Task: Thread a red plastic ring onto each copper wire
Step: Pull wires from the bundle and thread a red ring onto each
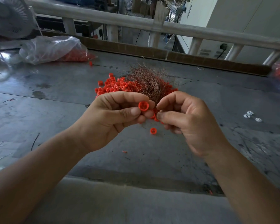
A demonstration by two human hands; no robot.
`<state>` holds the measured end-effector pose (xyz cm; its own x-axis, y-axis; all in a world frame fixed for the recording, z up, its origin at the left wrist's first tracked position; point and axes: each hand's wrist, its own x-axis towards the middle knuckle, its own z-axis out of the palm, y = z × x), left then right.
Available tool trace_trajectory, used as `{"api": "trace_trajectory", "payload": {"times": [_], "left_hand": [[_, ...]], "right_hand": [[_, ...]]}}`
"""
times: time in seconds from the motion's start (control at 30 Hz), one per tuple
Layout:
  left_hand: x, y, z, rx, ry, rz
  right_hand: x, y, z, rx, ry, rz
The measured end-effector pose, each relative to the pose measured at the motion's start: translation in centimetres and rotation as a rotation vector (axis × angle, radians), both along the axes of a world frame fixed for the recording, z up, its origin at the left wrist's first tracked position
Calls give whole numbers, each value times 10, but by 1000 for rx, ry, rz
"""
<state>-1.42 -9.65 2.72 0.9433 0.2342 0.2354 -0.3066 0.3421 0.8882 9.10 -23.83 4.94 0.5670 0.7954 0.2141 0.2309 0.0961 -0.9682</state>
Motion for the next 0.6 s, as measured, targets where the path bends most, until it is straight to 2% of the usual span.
{"api": "trace_trajectory", "payload": {"times": [0.1, 0.23, 0.3, 0.33, 0.37, 0.47, 0.6], "left_hand": [[0, -1, -1, -23, 3, -41], [0, -3, -2, -45, 20, -78], [0, -2, -3, -64, 44, -70], [1, -2, -3, -69, 55, -71], [1, -2, -3, -68, 59, -81], [0, -4, -3, -40, 61, -137], [-1, -4, -4, -28, 87, -132]], "right_hand": [[-2, 2, -3, -42, 100, 29], [2, 1, -4, -112, 109, 125], [13, 0, -3, -128, 139, 106], [20, -1, -4, -161, 91, 40], [26, 0, -8, -236, -37, -47], [32, 6, -27, -511, -534, -176], [22, 12, -39, -559, -742, -98]]}}
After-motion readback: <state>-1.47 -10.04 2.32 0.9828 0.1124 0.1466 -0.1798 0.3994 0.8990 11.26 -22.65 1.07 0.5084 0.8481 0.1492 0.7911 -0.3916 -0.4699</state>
